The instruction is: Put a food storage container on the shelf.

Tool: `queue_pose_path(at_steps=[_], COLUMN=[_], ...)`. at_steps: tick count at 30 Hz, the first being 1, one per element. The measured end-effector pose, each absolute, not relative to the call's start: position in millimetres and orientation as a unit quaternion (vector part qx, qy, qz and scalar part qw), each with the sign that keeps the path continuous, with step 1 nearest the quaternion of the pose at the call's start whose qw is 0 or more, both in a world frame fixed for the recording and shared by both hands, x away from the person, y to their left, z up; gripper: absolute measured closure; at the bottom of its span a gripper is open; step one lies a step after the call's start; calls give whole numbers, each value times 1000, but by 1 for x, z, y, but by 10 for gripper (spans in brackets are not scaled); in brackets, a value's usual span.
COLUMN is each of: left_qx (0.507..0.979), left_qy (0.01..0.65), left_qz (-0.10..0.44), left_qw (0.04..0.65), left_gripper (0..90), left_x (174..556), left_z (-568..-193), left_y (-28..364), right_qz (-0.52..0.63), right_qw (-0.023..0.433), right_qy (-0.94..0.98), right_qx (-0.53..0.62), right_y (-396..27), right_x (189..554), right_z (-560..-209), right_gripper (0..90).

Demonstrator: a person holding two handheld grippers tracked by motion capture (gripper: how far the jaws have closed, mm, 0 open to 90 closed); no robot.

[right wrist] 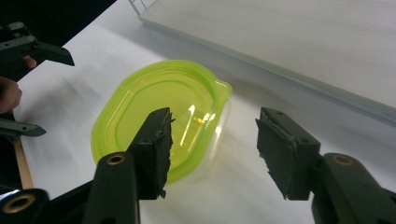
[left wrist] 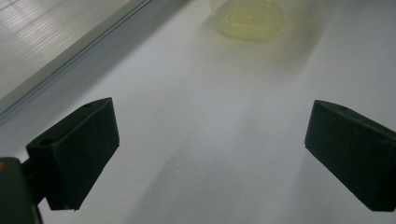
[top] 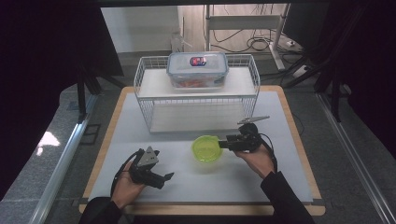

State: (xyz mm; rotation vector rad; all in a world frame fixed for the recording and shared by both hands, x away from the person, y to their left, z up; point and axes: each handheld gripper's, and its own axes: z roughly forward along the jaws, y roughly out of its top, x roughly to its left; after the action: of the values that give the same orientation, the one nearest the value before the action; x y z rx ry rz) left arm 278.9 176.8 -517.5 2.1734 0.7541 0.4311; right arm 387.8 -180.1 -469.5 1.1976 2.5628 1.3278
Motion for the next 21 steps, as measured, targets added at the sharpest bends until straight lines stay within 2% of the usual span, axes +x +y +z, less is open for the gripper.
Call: queue_pose_path(at_steps=[11, 14, 15, 16, 18, 21], left_qx=[855, 856, 856, 856, 856, 856], left_qy=[297, 296, 296, 296, 296, 296], left_qz=[168, 168, 168, 169, 168, 168], left_qw=[390, 390, 390, 390, 389, 390], left_gripper=[30, 30, 30, 30, 30, 30], left_x=[279, 279, 279, 279, 279, 279], left_z=[-518, -518, -518, -518, -518, -518], left_y=[177, 177, 177, 177, 177, 177], right_qz=[411, 411, 413, 413, 404, 409], right_qw=[-46, -76, -82, -86, -83, -104], right_qy=[817, 804, 800, 797, 800, 791], right_qx=[401, 422, 427, 432, 436, 444], right_y=[-166, -166, -167, -168, -169, -171], right_x=[407, 411, 413, 414, 414, 412], right_z=[-483, -487, -488, -488, -489, -490], right_gripper=[614, 650, 671, 736, 751, 775])
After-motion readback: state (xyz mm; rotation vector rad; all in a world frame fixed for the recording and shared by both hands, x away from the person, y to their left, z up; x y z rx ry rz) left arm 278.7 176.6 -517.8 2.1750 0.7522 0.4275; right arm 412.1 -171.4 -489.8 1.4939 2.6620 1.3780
